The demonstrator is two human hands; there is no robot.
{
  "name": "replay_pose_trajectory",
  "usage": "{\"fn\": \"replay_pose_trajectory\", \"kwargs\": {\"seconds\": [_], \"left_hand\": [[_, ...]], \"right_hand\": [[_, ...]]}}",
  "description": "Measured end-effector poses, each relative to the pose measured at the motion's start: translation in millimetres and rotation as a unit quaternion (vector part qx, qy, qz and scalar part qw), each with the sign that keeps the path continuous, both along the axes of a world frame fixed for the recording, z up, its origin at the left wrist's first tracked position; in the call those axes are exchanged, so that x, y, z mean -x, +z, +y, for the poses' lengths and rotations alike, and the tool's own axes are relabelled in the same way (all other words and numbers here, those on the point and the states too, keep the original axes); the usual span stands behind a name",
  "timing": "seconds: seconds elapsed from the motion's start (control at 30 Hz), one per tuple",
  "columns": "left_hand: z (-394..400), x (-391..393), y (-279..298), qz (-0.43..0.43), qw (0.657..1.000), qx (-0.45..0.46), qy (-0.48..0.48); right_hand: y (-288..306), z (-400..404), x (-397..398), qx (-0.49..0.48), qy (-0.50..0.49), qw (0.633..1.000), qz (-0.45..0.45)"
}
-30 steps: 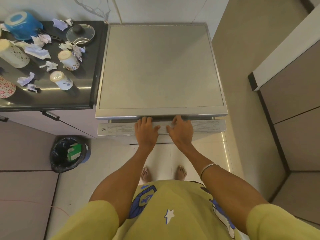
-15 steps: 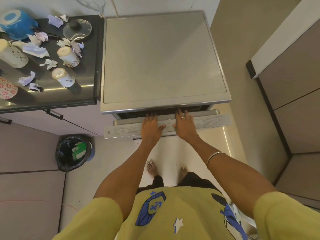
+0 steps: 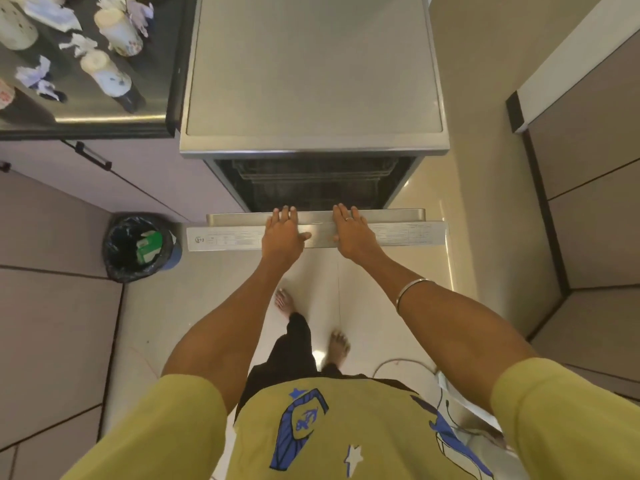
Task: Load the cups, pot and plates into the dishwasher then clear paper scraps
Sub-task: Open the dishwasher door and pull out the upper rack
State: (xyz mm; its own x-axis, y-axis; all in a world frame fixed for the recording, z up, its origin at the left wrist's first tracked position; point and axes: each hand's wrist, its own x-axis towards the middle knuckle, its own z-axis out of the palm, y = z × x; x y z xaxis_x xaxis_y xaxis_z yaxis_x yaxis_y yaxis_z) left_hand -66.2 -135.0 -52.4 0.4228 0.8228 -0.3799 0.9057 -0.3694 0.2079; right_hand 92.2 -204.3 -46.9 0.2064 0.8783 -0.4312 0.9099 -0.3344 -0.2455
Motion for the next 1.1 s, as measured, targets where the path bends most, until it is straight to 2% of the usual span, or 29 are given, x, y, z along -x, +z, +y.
{"fn": "replay_pose_trajectory", "kwargs": {"seconds": [0.07, 0.2, 0.33, 0.53, 0.67, 0.9, 1.1], "left_hand": [[-17.2, 9.4, -8.4, 0.018, 1.000, -0.002, -0.022], [-57.1, 22.6, -16.7, -0.015, 0.999, 0.034, 0.017], [-91.5, 40.3, -30.0, -0.007, 0.998, 0.065, 0.020], [-142.3, 71.4, -58.9, 0.014, 0.993, 0.115, -0.009], [-171.7, 89.8, -85.9, 0.023, 0.991, 0.123, -0.042], [-228.9, 121.9, -137.6, 0.004, 0.990, 0.132, -0.040], [-262.8, 147.4, -201.6, 0.028, 0.983, 0.171, -0.066]], "right_hand": [[-4.4, -16.3, 4.6, 0.013, -0.002, 1.000, 0.014], [-14.4, -48.3, 20.4, 0.046, 0.002, 0.998, 0.030], [-26.0, -82.9, 36.2, 0.071, -0.003, 0.996, 0.044], [-55.1, -133.6, 60.6, 0.126, -0.007, 0.990, 0.068], [-78.0, -170.2, 80.8, 0.130, -0.033, 0.987, 0.085], [-146.9, -222.9, 114.6, 0.132, -0.057, 0.987, 0.066], [-217.8, -270.1, 137.3, 0.161, -0.009, 0.987, 0.027]]}}
